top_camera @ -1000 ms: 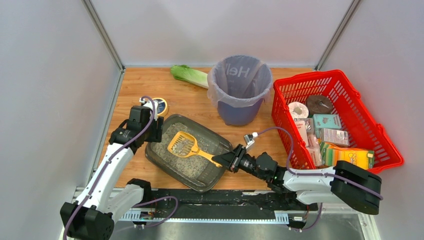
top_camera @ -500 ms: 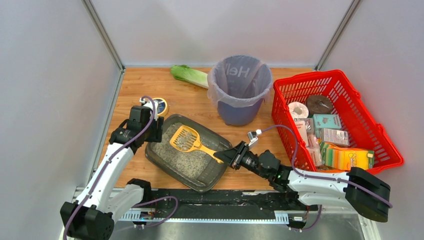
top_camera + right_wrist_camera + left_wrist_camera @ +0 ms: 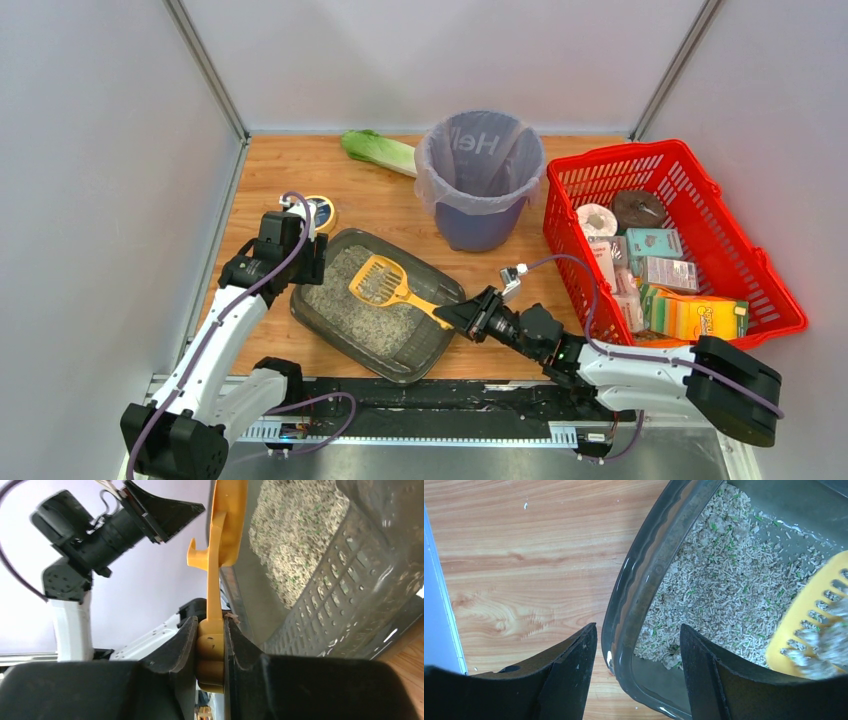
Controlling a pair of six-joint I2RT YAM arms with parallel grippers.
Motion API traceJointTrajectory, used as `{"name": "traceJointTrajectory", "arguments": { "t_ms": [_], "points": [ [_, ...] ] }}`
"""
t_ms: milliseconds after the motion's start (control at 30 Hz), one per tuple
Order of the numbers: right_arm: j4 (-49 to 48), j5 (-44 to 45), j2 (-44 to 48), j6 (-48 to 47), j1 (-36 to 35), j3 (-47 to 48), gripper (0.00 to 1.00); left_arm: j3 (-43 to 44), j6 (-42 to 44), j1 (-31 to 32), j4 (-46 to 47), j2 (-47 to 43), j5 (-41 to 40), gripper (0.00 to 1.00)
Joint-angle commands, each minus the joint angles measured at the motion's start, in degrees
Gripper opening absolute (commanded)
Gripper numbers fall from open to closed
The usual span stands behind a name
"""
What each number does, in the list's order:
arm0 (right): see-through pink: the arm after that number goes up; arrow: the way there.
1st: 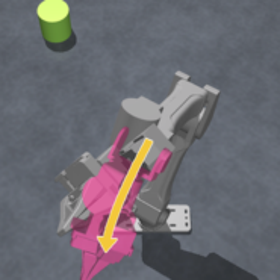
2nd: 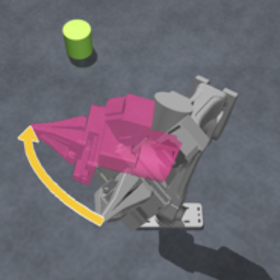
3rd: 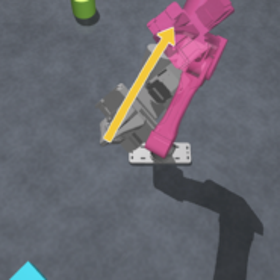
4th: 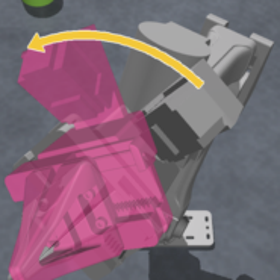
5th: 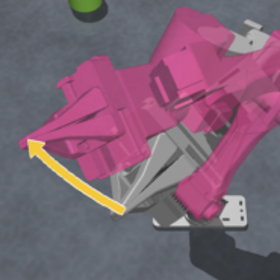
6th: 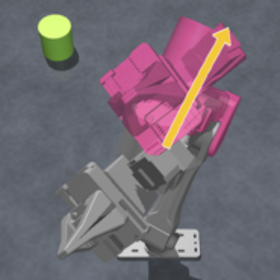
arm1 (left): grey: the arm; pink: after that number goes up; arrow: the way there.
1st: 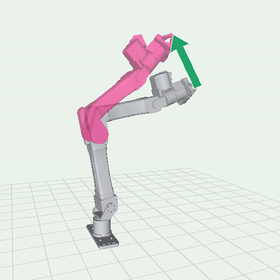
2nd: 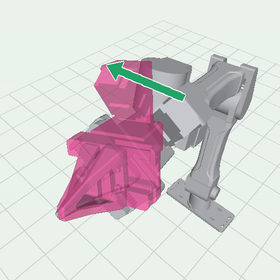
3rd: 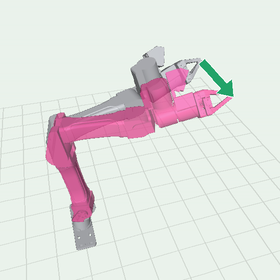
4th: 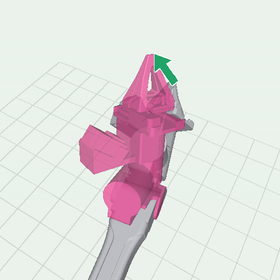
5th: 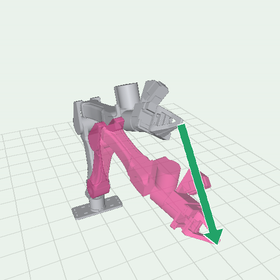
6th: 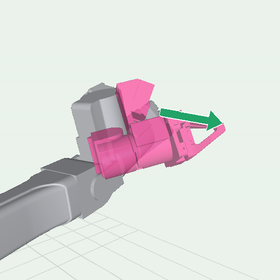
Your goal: Clean the litter box
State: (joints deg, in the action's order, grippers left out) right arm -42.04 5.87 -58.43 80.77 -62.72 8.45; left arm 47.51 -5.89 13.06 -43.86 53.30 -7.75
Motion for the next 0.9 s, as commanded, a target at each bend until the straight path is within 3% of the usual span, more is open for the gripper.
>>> {"name": "traceJointTrajectory", "arguments": {
  "t_ms": [0, 100, 167, 233, 333, 433, 567, 667, 800, 867],
  "points": [
    [-3.22, 2.59, 4.12, -0.16, 0.41, 0.24, 0.0, 0.13, -0.09, 0.21, 1.49, -0.91, 0.54, 0.7],
    [6.96, -0.26, 3.5, -2.82, 0.58, 3.86, 0.0, 0.39, 0.09, 0.21, 1.76, -0.65, 0.45, 0.7],
    [2.61, 5.17, 5.61, 1.55, 0.67, -0.52, 0.0, 0.66, 0.09, 0.21, 1.32, -0.39, 0.45, 0.7],
    [-1.63, 3.02, 4.3, 1.15, 0.58, -0.64, 0.0, 0.4, 0.0, 0.21, 1.4, -0.82, 0.37, 0.7],
    [3.1, -0.42, 2.01, 0.0, 1.36, 2.02, 0.0, 0.13, 0.09, 0.21, 1.84, -1.0, 0.45, 0.7],
    [-3.56, 3.79, 2.36, 4.13, 3.13, -2.46, 0.0, 0.48, 0.0, 0.21, 1.41, -0.83, 0.37, 0.7],
    [0.64, -0.07, 1.83, 3.69, 3.74, -0.36, 0.0, 0.3, 0.0, 0.21, 1.76, -1.27, 0.45, 0.7],
    [-3.91, 0.91, 2.8, 4.58, 3.39, -2.74, 0.0, 0.39, 0.09, 0.3, 1.67, -1.35, 0.37, 0.7],
    [4.86, -0.44, 5.94, 1.66, 4.09, -0.17, 0.0, 0.31, 0.0, 0.21, 1.67, -1.44, 0.37, 0.7],
    [-0.47, 2.39, 6.84, 3.26, 3.84, -3.43, 0.0, 0.22, 0.0, 0.21, 1.58, -1.53, 0.37, 0.7]
  ]
}}
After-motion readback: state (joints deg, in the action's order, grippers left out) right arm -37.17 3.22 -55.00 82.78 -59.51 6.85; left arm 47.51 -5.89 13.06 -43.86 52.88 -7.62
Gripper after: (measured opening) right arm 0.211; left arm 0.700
